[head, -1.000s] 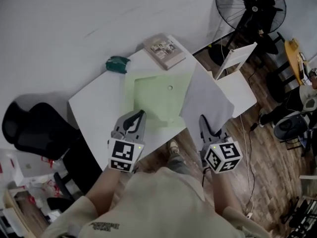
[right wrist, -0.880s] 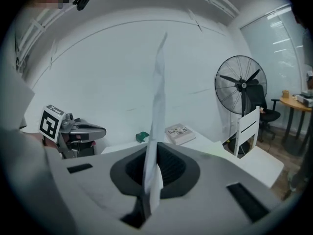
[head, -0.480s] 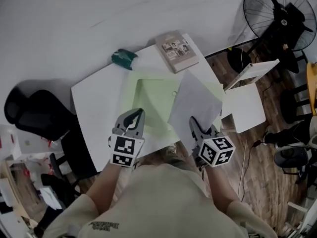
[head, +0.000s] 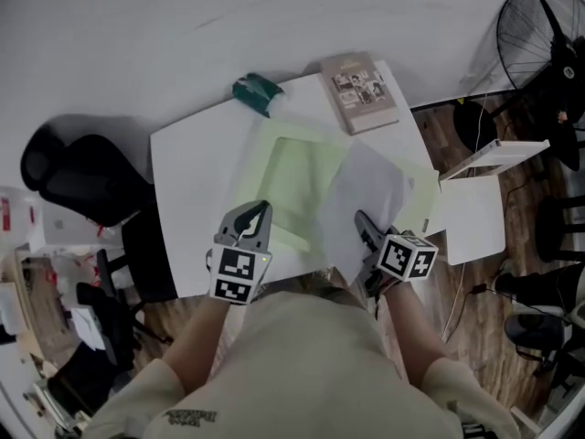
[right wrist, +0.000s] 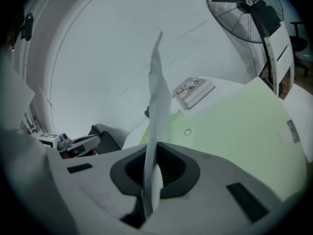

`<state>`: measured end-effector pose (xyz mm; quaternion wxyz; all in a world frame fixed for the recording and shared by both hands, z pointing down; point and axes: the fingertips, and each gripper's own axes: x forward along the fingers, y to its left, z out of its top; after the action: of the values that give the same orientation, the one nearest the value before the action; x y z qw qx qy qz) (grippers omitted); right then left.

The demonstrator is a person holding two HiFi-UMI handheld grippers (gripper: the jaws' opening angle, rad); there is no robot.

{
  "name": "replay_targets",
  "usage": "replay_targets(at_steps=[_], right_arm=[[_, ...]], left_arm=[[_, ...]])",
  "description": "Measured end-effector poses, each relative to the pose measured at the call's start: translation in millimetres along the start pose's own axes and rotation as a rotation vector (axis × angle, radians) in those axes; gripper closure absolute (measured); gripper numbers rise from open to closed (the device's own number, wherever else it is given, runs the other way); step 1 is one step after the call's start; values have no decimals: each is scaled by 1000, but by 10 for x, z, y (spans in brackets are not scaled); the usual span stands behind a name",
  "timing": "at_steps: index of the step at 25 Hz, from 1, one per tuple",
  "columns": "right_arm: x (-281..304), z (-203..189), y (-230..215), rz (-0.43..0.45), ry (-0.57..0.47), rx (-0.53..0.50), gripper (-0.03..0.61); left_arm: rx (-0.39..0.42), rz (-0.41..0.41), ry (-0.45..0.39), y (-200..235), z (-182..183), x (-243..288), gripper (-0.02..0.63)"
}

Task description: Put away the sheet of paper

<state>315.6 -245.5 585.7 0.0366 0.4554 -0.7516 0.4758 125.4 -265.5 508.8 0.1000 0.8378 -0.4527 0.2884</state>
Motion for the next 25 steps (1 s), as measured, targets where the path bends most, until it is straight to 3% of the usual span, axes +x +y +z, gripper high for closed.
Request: replay_targets(at_steps=[10,25], right_arm=[[341,-214,-270,-29,103,6,555],[691,-286,-331,-137,127,28,555]], left_arm=[[-16,38,48,202,-225,-9,592],[-25,-14,73,667,-442,21,592]])
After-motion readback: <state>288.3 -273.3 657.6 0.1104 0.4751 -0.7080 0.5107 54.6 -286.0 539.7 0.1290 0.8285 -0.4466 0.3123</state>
